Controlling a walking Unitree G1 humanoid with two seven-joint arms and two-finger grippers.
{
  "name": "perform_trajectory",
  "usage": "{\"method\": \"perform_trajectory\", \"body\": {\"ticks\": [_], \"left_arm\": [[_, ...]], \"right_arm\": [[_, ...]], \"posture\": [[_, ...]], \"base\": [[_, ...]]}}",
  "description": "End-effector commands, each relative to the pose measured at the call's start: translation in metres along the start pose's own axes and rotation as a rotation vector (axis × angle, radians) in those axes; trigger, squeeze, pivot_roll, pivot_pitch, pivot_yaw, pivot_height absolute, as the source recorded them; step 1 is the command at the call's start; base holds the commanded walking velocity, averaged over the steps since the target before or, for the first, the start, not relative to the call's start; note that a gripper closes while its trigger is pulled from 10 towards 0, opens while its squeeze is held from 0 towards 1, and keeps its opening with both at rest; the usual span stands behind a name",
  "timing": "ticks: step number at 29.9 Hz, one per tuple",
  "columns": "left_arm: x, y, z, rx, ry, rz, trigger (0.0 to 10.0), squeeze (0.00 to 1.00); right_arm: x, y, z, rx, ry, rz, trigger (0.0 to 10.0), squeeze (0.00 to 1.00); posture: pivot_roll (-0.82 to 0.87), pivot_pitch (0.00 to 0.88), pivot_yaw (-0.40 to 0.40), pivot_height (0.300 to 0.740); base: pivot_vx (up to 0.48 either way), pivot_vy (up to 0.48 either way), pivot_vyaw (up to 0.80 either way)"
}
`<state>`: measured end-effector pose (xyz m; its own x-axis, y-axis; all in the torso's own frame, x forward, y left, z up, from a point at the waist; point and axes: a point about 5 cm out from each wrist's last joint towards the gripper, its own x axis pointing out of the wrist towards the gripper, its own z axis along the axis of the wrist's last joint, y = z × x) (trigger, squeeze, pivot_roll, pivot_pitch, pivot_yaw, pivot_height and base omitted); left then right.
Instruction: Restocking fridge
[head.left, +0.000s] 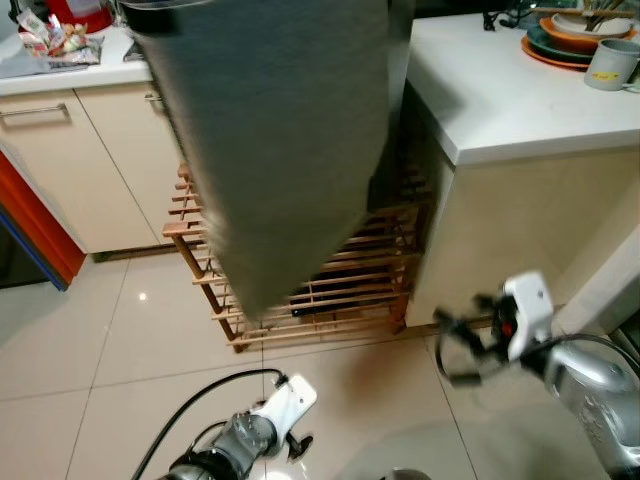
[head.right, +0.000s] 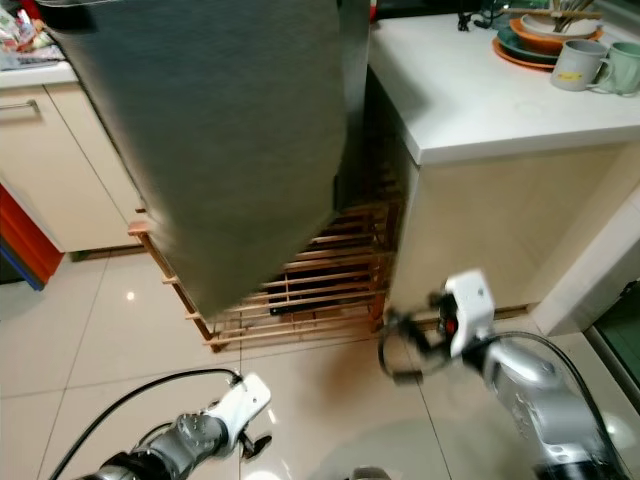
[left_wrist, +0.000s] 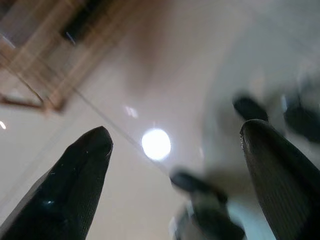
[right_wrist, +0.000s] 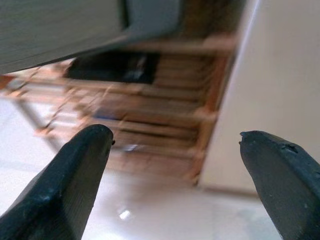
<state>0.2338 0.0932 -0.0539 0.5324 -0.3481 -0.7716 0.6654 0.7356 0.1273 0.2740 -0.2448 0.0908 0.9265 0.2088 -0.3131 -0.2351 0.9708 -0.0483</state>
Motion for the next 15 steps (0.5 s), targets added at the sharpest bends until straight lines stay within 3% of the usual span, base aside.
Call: {"method": "perform_trajectory", "body": {"ticks": [1,3,4,5,6,8,9,11,15], "left_arm": [[-0.006,0.029,0.041,-0.082,-0.247,0.128,10.0,0.0],[-0.022,0.06,0.083,-0.112,-0.49,0.265,10.0,0.0],[-0.022,0.06,0.083,-0.112,-0.49,0.265,10.0,0.0],[-0.037,0.074,0.111,-0.163,-0.643,0.326,10.0,0.0],[-0.048,0.082,0.127,-0.201,-0.734,0.355,10.0,0.0],[-0.075,0.086,0.157,-0.3,-0.938,0.302,10.0,0.0],[-0.075,0.086,0.157,-0.3,-0.938,0.302,10.0,0.0],[-0.096,0.088,0.175,-0.302,-1.083,0.32,10.0,0.0],[-0.11,0.094,0.186,-0.273,-1.128,0.445,10.0,0.0]], "right_arm": [[0.008,-0.003,0.012,0.021,-0.105,-0.189,10.0,0.0],[0.017,0.007,0.028,0.069,-0.218,-0.271,10.0,0.0],[0.017,0.007,0.028,0.069,-0.218,-0.271,10.0,0.0],[0.022,0.021,0.037,0.064,-0.277,-0.25,10.0,0.0],[0.026,0.031,0.041,0.052,-0.31,-0.229,10.0,0.0],[0.03,0.044,0.044,0.045,-0.351,-0.203,10.0,0.0],[0.03,0.044,0.044,0.045,-0.351,-0.203,10.0,0.0],[0.031,0.046,0.04,0.052,-0.349,-0.203,10.0,0.0],[0.029,0.041,0.03,0.061,-0.335,-0.248,10.0,0.0]], "posture": [[-0.22,0.0,0.06,0.74],[-0.2,0.0,0.059,0.74],[-0.2,0.0,0.059,0.74],[-0.19,0.0,0.064,0.74],[-0.19,0.0,0.065,0.74],[-0.18,0.0,0.06,0.74],[-0.18,0.0,0.06,0.74],[-0.17,0.0,0.061,0.74],[-0.16,0.0,0.063,0.74]], "base": [[0.0,0.0,0.0],[0.0,0.0,0.0],[0.0,0.0,0.0],[0.0,0.0,0.0],[0.0,0.0,0.0],[0.0,0.0,0.0],[0.0,0.0,0.0],[0.0,0.0,0.0],[0.0,0.0,0.0]]}}
